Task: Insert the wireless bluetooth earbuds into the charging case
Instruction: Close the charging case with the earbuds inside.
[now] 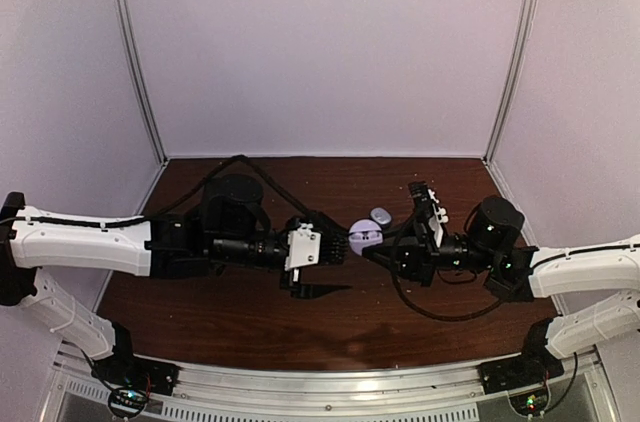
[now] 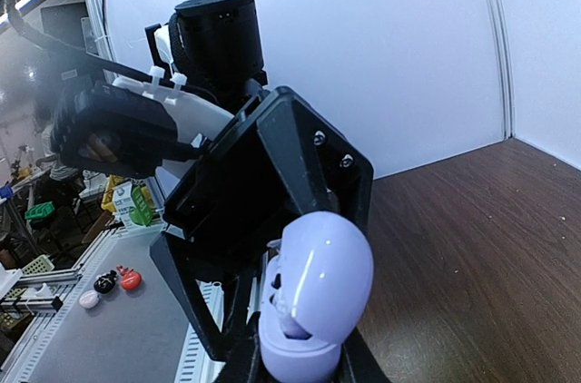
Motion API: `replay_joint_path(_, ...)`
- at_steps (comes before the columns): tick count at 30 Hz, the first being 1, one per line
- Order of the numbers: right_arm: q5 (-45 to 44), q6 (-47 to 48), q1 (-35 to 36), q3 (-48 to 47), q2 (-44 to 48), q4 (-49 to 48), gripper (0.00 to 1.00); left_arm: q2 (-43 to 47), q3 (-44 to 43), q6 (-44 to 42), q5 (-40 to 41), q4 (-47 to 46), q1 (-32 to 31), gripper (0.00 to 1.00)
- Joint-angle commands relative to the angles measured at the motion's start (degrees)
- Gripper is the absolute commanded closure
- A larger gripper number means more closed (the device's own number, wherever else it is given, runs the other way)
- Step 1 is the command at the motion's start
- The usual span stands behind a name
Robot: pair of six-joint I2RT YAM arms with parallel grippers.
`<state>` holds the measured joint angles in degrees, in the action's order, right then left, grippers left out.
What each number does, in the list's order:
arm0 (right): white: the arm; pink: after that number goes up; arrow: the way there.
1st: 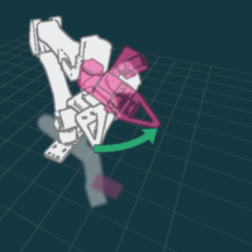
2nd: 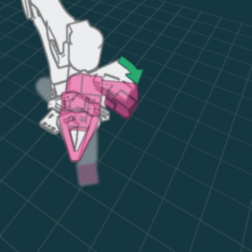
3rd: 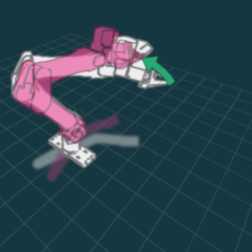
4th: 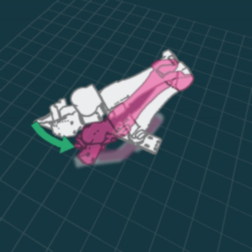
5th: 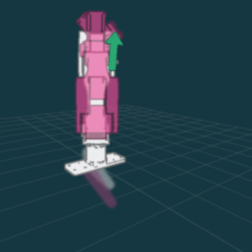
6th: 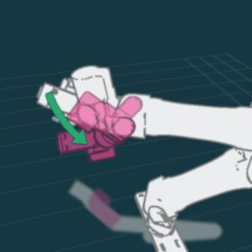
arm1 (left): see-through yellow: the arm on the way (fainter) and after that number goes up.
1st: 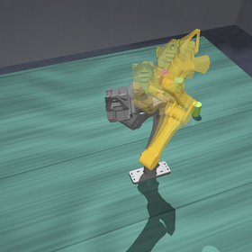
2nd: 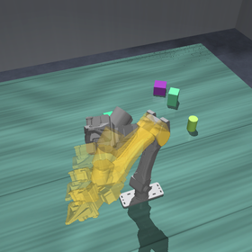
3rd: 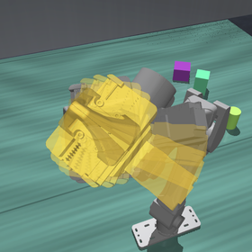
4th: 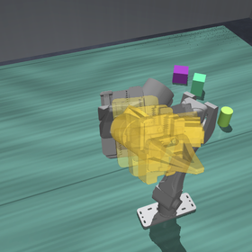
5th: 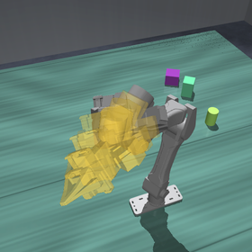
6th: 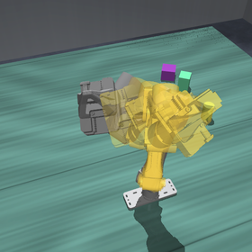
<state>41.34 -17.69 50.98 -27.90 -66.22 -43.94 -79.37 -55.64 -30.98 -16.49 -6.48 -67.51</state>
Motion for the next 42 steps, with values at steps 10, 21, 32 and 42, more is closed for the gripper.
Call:
replay_joint_path(10, 3.5, -1.5, 0.1, -0.3, 0.5, 1.7, 1.00, -2.5, -5.1, -4.0, 5.3, -5.3, -1.0, 0.14)
replay_joint_path(21, 2.8, -2.3, 0.2, -0.6, 0.4, 1.8, 1.00, -2.2, -5.9, -7.6, 1.6, -2.6, -2.1, 0.27)
replay_joint_path(32, 3.6, -1.6, 0.2, -0.5, 1.0, 1.6, 1.00, -3.2, -5.6, -6.0, 5.4, -3.9, -2.2, 0.13)
replay_joint_path(42, 3.5, -1.5, 0.3, -0.6, 1.1, 1.7, 1.00, -4.0, -7.1, -7.6, 2.5, -0.5, -2.3, 0.23)
